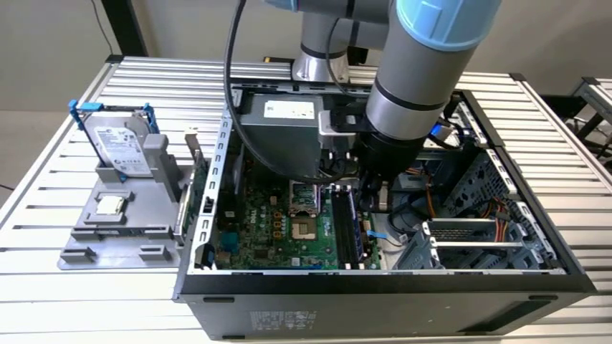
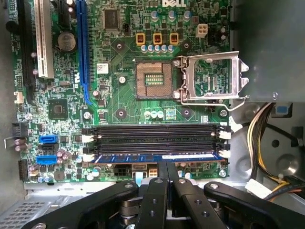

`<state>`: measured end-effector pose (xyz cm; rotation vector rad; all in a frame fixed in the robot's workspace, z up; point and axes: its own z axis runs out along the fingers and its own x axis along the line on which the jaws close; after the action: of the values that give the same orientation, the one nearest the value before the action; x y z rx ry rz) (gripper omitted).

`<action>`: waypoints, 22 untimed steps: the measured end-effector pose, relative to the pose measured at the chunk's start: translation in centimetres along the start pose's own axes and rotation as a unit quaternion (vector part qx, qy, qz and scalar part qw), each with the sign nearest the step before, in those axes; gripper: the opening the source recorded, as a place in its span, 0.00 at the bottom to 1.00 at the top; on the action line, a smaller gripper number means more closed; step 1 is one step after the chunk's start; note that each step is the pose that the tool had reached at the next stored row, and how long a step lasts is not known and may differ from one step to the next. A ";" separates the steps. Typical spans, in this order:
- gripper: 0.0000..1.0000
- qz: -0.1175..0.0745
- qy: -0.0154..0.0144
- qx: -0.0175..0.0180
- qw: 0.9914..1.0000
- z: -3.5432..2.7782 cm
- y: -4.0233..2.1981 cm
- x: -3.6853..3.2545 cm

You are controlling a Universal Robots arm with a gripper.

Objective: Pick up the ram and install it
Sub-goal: 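Press down the ram until it locks into place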

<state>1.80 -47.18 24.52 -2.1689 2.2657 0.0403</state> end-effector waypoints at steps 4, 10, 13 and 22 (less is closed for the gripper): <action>0.00 0.000 0.001 -0.001 1.000 0.51 0.01 0.06; 0.00 0.000 -0.001 -0.002 1.000 0.99 0.02 0.23; 0.00 0.000 -0.001 -0.002 1.000 1.54 0.01 0.24; 0.00 0.000 0.000 -0.003 1.000 2.77 0.00 0.28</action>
<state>1.75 -47.40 21.74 -2.1709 2.2681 0.0467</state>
